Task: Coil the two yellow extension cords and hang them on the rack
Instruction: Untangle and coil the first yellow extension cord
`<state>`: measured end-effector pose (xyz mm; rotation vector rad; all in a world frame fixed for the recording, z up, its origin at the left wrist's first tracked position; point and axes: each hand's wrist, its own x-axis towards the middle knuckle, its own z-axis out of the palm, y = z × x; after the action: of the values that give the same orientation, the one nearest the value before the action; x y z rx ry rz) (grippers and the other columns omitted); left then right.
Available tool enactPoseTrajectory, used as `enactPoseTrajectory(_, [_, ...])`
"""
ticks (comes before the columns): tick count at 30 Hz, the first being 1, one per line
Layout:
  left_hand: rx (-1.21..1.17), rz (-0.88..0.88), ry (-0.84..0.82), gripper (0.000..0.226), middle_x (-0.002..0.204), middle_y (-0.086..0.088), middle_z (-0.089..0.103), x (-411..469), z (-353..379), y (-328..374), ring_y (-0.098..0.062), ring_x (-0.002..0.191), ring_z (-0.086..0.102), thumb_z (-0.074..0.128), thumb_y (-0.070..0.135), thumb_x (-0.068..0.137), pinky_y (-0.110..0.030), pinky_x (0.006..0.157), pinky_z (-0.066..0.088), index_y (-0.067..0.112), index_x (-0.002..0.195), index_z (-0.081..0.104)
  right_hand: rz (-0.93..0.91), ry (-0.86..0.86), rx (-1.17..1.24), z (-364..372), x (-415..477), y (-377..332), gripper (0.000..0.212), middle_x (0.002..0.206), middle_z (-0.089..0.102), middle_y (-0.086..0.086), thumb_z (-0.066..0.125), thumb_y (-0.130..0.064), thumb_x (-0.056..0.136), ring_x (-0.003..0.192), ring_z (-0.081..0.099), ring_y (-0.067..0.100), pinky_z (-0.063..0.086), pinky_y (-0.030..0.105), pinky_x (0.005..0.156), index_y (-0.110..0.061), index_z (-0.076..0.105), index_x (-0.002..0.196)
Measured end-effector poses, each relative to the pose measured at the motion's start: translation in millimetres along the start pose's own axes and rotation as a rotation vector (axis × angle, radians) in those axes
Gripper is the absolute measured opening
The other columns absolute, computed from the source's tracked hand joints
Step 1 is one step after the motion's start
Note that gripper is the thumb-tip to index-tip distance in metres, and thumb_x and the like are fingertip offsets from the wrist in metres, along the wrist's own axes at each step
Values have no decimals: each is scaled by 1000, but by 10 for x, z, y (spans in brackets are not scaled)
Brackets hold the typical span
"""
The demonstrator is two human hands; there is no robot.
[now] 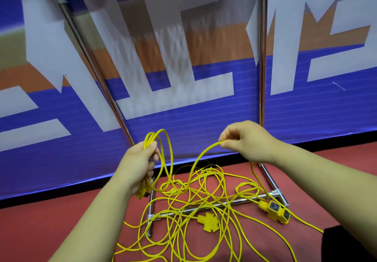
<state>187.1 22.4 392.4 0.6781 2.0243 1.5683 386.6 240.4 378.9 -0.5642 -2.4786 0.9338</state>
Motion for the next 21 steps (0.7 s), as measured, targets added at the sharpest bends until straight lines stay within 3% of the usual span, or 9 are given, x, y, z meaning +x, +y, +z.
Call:
enactPoseTrajectory(4, [-62,4,-73,26,63,-3,47,-42,57,37,-11,43,33,47,25,105,-23,43,33,10,85,54,-146,-219,-117,43,-74,-160,3,77,69,-12,74,-28,87,75,61,1,44,15,66,-27,74,90])
enactPoseTrajectory(8, [-82,-23,-120,25,66,-5,57,-96,193,38,-13,50,52,46,24,105,-26,52,52,10,86,54,-214,-330,-54,74,-120,-299,6,89,72,-12,75,-30,87,84,64,5,49,22,74,-29,75,93])
enactPoseTrajectory(11, [-71,-44,-208,24,72,-8,64,-142,306,29,-17,62,63,47,24,105,-33,66,57,9,87,54,-213,-322,91,54,-132,-375,7,86,70,-12,78,-27,85,76,62,1,48,20,72,-28,77,92])
enactPoseTrajectory(13, [-49,-53,-264,24,73,-9,66,-180,382,33,-20,67,66,46,23,105,-36,70,56,8,88,53,-179,-308,216,39,-128,-400,7,84,73,-3,78,-23,85,73,63,2,50,26,74,-25,77,91])
enactPoseTrajectory(17, [-7,-71,-327,25,78,-14,71,-254,499,52,-26,71,71,44,24,106,-38,71,58,4,101,57,-127,-204,436,4,-107,-413,6,90,76,7,76,-18,86,84,70,19,55,39,87,-23,77,90])
enactPoseTrajectory(19, [-22,-102,-362,22,80,-17,72,-298,560,65,-26,68,71,45,26,106,-34,65,59,8,99,56,-91,-146,564,-11,-103,-421,5,86,74,13,75,-15,87,77,67,24,56,40,78,-19,77,89])
enactPoseTrajectory(21, [-72,-149,-407,21,76,-17,70,-342,627,77,-27,64,70,46,25,105,-33,61,59,10,92,53,-45,-91,689,-22,-106,-438,5,71,69,8,73,-11,88,63,59,13,50,26,62,-15,76,87])
